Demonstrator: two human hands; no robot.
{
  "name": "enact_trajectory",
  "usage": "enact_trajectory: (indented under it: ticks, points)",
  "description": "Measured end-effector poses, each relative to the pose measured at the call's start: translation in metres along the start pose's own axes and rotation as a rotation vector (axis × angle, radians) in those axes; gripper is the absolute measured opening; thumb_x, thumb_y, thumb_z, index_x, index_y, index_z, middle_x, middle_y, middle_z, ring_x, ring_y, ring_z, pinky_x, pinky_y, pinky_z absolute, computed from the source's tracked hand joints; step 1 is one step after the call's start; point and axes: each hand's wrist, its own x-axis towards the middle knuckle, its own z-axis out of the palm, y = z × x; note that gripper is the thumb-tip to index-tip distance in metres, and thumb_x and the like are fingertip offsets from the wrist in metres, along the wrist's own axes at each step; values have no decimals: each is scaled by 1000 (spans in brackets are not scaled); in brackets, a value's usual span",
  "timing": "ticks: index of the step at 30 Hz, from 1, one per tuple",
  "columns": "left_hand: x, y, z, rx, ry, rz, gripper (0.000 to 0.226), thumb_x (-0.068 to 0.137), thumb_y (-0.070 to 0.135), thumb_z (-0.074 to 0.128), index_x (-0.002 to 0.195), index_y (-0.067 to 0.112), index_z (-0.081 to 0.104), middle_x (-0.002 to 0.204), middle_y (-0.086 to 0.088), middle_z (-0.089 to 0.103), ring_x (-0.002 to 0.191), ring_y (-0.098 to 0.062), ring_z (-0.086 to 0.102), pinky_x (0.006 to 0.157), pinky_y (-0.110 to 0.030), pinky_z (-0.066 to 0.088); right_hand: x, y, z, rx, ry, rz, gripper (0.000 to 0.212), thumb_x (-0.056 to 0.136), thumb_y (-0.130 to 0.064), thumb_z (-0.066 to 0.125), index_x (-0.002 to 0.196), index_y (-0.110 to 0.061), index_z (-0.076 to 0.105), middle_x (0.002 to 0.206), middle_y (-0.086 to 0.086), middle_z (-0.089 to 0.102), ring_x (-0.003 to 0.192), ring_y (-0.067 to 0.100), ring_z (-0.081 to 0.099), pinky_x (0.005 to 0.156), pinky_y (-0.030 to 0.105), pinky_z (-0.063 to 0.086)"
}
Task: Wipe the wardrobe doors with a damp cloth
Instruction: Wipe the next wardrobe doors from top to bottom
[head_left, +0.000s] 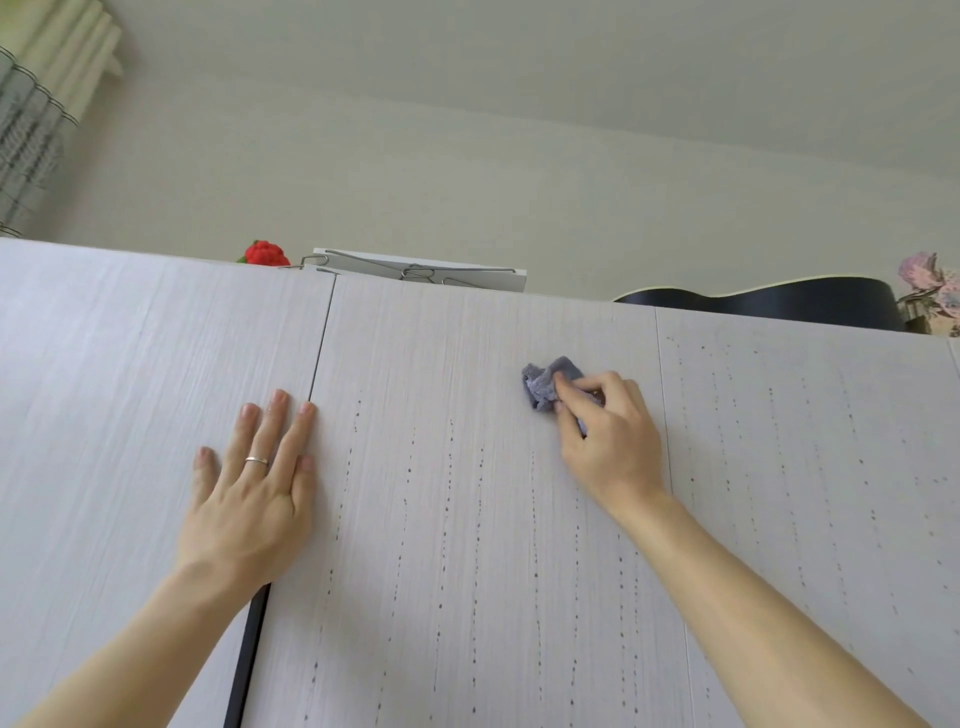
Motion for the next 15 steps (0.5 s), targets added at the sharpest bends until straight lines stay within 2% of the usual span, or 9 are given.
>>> enact_trajectory:
  ticks: [2, 3, 6, 8, 10, 11, 13, 15]
  points:
    - [1, 1, 0, 17, -3, -7, 56, 99, 47, -3, 150, 47, -26, 155, 25, -36, 145, -2, -34, 124, -42, -12, 17, 13, -3, 14, -30, -77, 30, 88, -12, 73, 116, -20, 75, 97, 0, 63, 89, 27, 57, 57, 34, 51]
    - [0, 1, 0, 28, -11, -11, 56, 99, 47, -4, 149, 47, -28, 154, 25, -38, 144, -2, -34, 124, -42, -12, 31, 18, -4, 17, -39, -40, 30, 90, -14, 70, 119, -22, 73, 100, 0, 63, 94, 28, 56, 64, 36, 52]
    - [-1, 1, 1, 31, -22, -20, 55, 97, 49, -7, 146, 48, -32, 152, 26, -40, 143, -2, -35, 124, -42, -13, 72, 29, -2, -6, -21, 226, 31, 98, -22, 57, 128, -25, 68, 115, 0, 57, 112, 26, 48, 83, 31, 44]
    - [-1, 3, 1, 25, -15, -16, 56, 95, 50, -9, 146, 48, -32, 152, 26, -40, 143, -2, -36, 124, -42, -14, 87, 23, 3, -32, 33, 343, 33, 100, -21, 52, 130, -22, 66, 119, 3, 54, 115, 28, 45, 87, 34, 44]
    - [-1, 2, 1, 25, -16, -17, 56, 96, 50, -9, 147, 48, -31, 153, 26, -39, 143, -2, -36, 124, -42, -14, 87, 4, 11, -51, 46, 384, 33, 101, -20, 49, 129, -20, 66, 119, 6, 53, 113, 30, 45, 84, 38, 46]
    - [-2, 2, 2, 23, -17, -20, 56, 96, 50, -9, 148, 48, -30, 154, 25, -39, 143, -2, -36, 124, -42, -14, 82, -6, 15, -40, 35, 358, 32, 100, -20, 50, 127, -21, 67, 117, 6, 54, 111, 30, 46, 79, 37, 47]
    - [-2, 2, 3, 16, -17, -22, 56, 96, 50, -8, 148, 48, -29, 154, 25, -39, 143, -2, -36, 123, -41, -15, 63, -22, 24, -11, 11, 174, 31, 97, -18, 56, 125, -20, 69, 108, 5, 57, 103, 30, 49, 67, 33, 42]
    - [-2, 2, 1, 19, -22, -20, 56, 97, 49, -7, 149, 48, -28, 155, 25, -38, 144, -2, -35, 124, -41, -14, 50, -24, 25, 13, -38, 1, 29, 94, -17, 63, 122, -20, 71, 101, 4, 59, 97, 30, 52, 64, 30, 40]
